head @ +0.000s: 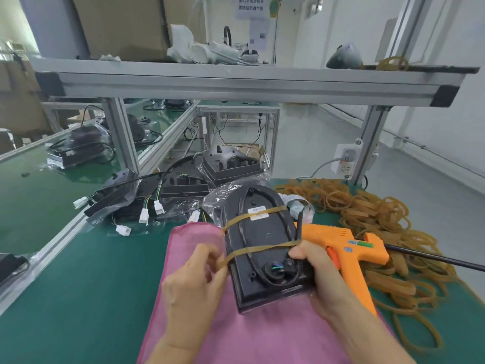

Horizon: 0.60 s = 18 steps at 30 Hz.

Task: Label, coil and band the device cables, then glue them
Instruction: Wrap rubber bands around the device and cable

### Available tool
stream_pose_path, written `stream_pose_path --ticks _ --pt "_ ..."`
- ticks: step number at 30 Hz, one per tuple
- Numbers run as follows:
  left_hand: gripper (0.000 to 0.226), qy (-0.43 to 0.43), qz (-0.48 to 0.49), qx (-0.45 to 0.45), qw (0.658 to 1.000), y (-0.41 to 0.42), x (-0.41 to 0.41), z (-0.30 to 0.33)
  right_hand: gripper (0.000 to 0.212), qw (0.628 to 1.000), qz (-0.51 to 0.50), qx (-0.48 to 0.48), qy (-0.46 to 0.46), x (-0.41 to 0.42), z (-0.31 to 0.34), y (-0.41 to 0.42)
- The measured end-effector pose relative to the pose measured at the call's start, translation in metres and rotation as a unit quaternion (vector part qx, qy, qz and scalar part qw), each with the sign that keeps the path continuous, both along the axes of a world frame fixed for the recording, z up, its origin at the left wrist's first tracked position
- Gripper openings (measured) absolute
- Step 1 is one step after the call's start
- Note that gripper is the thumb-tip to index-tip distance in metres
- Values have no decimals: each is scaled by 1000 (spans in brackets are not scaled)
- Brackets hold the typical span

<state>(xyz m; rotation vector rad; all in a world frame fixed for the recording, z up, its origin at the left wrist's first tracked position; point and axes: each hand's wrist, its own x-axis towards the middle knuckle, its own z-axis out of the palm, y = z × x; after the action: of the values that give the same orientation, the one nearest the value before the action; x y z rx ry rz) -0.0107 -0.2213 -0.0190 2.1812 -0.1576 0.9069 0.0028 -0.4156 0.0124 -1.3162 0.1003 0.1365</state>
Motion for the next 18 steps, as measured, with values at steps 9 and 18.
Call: stream_pose_path --ticks 9,18 --pt "64 319 -355 -539 694 10 -4 3 48 996 12 -62 -62 -5 5 15" --pt "70 394 -306 -499 709 -14 -3 27 87 979 77 -172 -79 -3 -3 4"
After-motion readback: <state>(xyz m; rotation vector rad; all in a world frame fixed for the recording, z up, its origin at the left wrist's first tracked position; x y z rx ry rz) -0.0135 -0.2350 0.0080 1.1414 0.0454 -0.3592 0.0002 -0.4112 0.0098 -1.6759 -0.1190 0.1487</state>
